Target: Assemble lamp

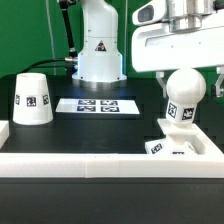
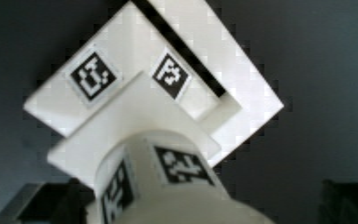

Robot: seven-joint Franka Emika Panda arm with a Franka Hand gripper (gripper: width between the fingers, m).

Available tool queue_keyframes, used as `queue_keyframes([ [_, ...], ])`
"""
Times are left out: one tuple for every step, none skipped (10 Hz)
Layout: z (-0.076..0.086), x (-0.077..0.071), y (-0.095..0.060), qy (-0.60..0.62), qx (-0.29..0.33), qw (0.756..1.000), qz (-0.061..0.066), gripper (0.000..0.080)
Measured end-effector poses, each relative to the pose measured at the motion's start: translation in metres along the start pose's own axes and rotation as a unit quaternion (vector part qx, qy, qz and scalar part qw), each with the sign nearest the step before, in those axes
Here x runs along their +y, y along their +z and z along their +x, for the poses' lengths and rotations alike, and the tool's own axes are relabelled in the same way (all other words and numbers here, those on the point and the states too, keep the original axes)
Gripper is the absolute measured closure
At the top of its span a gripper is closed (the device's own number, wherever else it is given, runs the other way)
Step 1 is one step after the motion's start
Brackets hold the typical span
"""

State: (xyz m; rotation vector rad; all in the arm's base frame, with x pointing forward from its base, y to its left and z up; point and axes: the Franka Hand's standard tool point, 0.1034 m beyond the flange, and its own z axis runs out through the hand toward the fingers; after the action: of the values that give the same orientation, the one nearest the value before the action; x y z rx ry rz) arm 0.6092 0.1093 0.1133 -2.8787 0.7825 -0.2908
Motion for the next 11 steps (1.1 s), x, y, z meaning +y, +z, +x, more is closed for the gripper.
queue_keyframes([
  [-0.003, 0.002, -0.002, -0.018, -0.001, 1.000, -0.001, 0.0107],
  [-0.005, 0.004, -0.004, -0.063, -0.002, 0.998, -0.002, 0.0107],
  [-0.005, 0.006, -0.004, -0.096, -0.002, 0.995, -0.003, 0.0101],
  [-0.005, 0.007, -0.003, -0.121, -0.003, 0.993, -0.003, 0.0101],
  [-0.005, 0.007, -0.003, -0.159, -0.003, 0.987, -0.003, 0.0101],
  [-0.005, 0.007, -0.002, -0.197, -0.003, 0.980, -0.003, 0.0101],
  [-0.003, 0.008, -0.002, -0.261, -0.002, 0.965, -0.006, 0.0101],
  [0.001, 0.011, -0.003, -0.356, -0.001, 0.934, -0.014, 0.0101],
  [0.007, 0.010, -0.005, -0.425, 0.001, 0.905, -0.020, 0.0101],
  [0.008, 0.006, -0.006, -0.476, -0.005, 0.879, -0.028, 0.0101],
  [0.009, 0.002, -0.007, -0.510, -0.006, 0.859, -0.033, 0.0101],
])
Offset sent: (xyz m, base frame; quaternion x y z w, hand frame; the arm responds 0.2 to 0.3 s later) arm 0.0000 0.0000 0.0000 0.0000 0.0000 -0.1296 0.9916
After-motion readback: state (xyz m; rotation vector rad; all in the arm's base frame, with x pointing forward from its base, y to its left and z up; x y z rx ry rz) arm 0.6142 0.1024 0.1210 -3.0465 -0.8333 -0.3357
